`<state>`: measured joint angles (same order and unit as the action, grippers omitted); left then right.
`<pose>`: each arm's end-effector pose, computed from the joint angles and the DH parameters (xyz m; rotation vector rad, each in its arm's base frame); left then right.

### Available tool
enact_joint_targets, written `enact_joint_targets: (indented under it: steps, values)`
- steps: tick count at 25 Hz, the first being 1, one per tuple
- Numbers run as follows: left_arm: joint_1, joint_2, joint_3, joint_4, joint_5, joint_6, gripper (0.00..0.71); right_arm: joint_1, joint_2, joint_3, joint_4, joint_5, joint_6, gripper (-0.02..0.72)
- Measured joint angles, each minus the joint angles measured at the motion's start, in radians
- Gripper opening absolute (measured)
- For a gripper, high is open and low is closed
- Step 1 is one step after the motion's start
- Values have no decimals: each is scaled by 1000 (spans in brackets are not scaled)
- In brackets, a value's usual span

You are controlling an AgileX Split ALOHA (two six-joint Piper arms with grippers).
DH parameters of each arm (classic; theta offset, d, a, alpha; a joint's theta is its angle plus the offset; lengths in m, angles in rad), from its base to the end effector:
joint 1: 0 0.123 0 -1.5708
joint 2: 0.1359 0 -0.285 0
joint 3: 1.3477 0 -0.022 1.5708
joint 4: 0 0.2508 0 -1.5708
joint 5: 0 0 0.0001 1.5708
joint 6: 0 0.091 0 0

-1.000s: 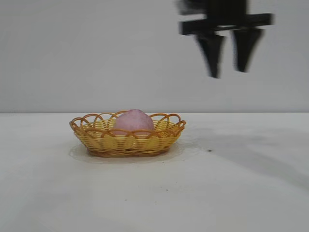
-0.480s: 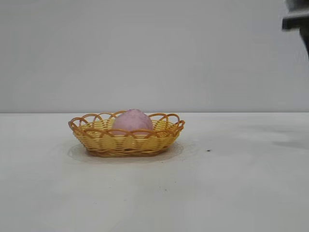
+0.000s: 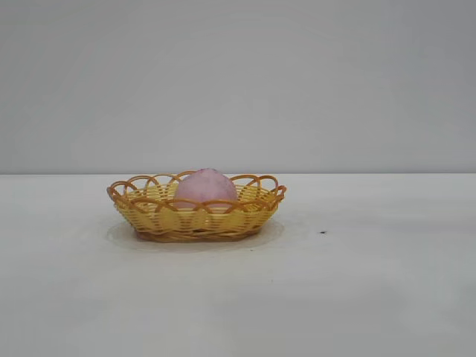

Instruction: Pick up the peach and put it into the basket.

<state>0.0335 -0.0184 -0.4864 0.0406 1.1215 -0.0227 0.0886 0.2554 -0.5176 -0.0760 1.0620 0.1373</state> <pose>-0.0088 0.0030 0.2686 -0.0625 2.0991 0.0555 0.0338 -0.0031 0.2789 0.0479 2.2799 0.0232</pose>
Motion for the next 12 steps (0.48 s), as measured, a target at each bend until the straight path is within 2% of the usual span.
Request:
enact_joint_targets:
  steps: [3,7,12]
  values:
    - [0,0,0,0,0,0,421,0,-111,17,16,50,-33,335]
    - [0,0,0,0,0,0,421,0,-151,18,41,60,-69,335]
    - [0,0,0,0,0,0,421,0,-159,20,47,66,-74,335]
